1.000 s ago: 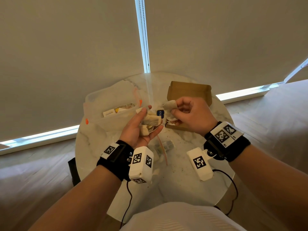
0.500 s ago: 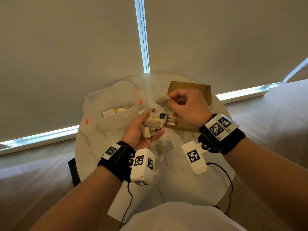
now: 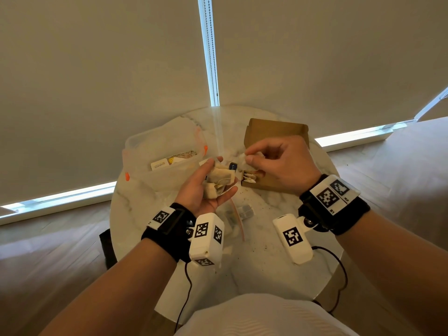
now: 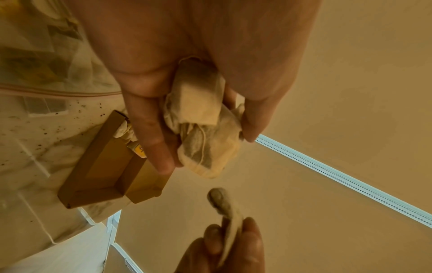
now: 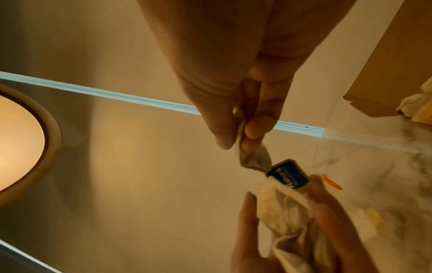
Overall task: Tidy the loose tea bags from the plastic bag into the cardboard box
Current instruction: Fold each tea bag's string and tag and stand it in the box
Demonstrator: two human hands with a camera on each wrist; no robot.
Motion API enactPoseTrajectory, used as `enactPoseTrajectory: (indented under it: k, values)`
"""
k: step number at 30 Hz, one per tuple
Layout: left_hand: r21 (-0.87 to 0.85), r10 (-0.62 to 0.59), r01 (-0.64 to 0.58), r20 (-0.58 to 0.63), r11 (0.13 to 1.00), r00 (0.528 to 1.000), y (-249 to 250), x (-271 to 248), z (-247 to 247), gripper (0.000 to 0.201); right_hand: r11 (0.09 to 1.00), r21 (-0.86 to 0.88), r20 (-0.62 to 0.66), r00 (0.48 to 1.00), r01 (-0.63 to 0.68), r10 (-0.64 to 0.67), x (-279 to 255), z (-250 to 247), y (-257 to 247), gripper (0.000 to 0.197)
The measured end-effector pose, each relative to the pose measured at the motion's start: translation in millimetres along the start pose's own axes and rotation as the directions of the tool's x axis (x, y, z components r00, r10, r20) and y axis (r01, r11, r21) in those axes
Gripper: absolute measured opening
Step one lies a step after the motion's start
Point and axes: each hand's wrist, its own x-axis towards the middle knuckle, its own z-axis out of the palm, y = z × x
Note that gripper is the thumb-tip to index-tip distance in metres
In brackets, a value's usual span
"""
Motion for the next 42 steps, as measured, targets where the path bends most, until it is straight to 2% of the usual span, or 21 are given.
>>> enactPoseTrajectory:
  k: [2, 5, 7, 9, 12, 14, 18, 21, 26, 34, 38, 42]
  values:
    - [0.001, -0.007, 0.007, -0.001, 1.0, 1.0, -1, 1, 0, 0.045, 1.0, 0.005, 0.058, 0.998, 0.005, -0.005, 0, -1, -4, 0.021]
    - [-0.008, -0.015, 0.015, 0.01, 1.0, 1.0, -2, 2, 1, 0.049, 1.0, 0.007, 0.212, 0.977, -0.01, 0.008, -1, -1, -5, 0.042]
    - [-0.017, -0.012, 0.013, 0.016, 1.0, 1.0, -1, 2, 0, 0.044, 0.993, -0.104, 0.24, 0.971, 0.048, -0.022, -2, 1, -3, 0.043]
    - [-0.017, -0.003, 0.003, 0.011, 1.0, 1.0, 0, 2, 0, 0.036, 0.968, -0.217, 0.205, 0.976, 0.125, -0.08, -3, 4, -2, 0.031]
    - [-0.028, 0.004, -0.004, 0.004, 1.0, 1.0, 1, 2, -1, 0.025, 0.963, -0.225, 0.173, 0.978, 0.151, -0.112, -5, 8, -2, 0.01]
    - [-0.034, 0.0, 0.0, 0.004, 0.999, 1.0, 2, 1, 0, 0.024, 0.963, -0.236, 0.177, 0.98, 0.128, -0.087, -5, 11, 0, 0.004]
    - [-0.027, -0.009, 0.009, 0.01, 1.0, 1.0, 3, 1, 2, 0.025, 0.949, -0.309, 0.215, 0.977, 0.06, 0.008, -3, 20, 15, 0.01]
    - [-0.04, -0.015, 0.015, 0.019, 0.999, 1.0, 3, 1, 5, 0.025, 0.936, -0.341, 0.191, 0.981, 0.093, -0.028, -2, 31, 22, 0.009]
    - [-0.056, -0.014, 0.014, 0.0, 0.998, 1.0, 2, 1, 4, 0.024, 0.956, -0.277, 0.111, 0.992, 0.096, -0.067, -1, 36, 21, 0.007]
    - [-0.195, -0.041, 0.037, -0.017, 0.98, 0.999, 4, -2, 3, 0.025, 0.983, -0.145, 0.048, 0.993, 0.116, -0.11, 2, 20, 16, 0.007]
    - [-0.151, -0.093, 0.083, -0.061, 0.985, 0.994, 3, -2, 3, 0.027, 0.982, -0.139, 0.032, 0.992, 0.129, -0.125, 5, 13, 14, 0.008]
    - [-0.088, -0.077, 0.067, -0.121, 0.994, 0.99, 6, 0, -2, 0.015, 0.989, -0.109, -0.011, 0.994, 0.104, -0.106, 7, 3, 6, 0.016]
